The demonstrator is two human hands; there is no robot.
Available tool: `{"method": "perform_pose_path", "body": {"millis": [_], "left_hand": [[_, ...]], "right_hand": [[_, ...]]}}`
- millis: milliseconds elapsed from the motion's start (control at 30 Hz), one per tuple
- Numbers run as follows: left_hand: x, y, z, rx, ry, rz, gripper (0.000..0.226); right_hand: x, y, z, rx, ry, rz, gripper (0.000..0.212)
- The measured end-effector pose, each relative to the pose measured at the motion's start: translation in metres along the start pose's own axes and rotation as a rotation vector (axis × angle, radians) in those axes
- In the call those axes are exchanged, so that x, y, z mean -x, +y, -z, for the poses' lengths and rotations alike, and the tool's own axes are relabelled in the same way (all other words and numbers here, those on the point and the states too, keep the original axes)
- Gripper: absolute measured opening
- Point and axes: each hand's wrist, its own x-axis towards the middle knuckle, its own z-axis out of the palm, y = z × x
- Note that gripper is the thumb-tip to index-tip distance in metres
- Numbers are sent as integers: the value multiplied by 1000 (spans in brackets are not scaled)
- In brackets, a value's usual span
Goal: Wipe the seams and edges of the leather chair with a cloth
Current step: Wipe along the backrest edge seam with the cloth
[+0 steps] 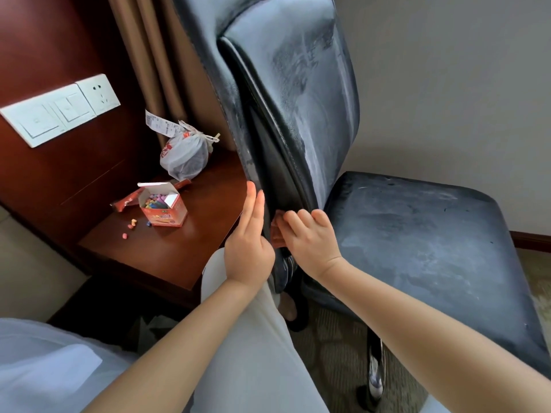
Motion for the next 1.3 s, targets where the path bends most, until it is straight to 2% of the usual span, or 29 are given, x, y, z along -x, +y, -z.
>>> {"method": "perform_pose_path", "body": {"millis": [100,267,333,467,567,667,767,933,1033,1133,1167,1233,1300], "left_hand": [[0,-1,3,8,-9,-11,76],[2,0,2,60,-2,3,75],[2,0,1,66,5,16,75],[3,-2,0,71,22,7,76],[3,-1,-1,82,28,22,77],[6,2,-3,101,23,31,76],[8,4,-7,113,19,47,75],[7,0,-5,124,54,38,75],[8,-2,-5,171,32,43,75],[9,0,-8,239,40,77,78],[10,1,-9,273,41,105,79],[11,1,-10,360,20,175,84],[9,0,-10,430,4,229,85]], "right_hand": [[-2,1,1,-6,-26,-21,18],[-36,8,14,-45,154,-177,5],[-40,8,12,-43,147,-162,6],[-6,2,1,-29,27,-31,21],[16,0,-4,-16,-80,63,19],[10,2,2,-36,-22,3,13],[0,2,6,-72,61,-91,25],[32,1,-10,-38,-124,166,29],[39,0,-10,-23,-216,253,32],[47,3,-15,-30,-428,376,13],[54,4,-17,-37,-504,414,12],[71,9,-15,-65,-613,392,22],[82,14,-9,-100,-582,299,33]]}}
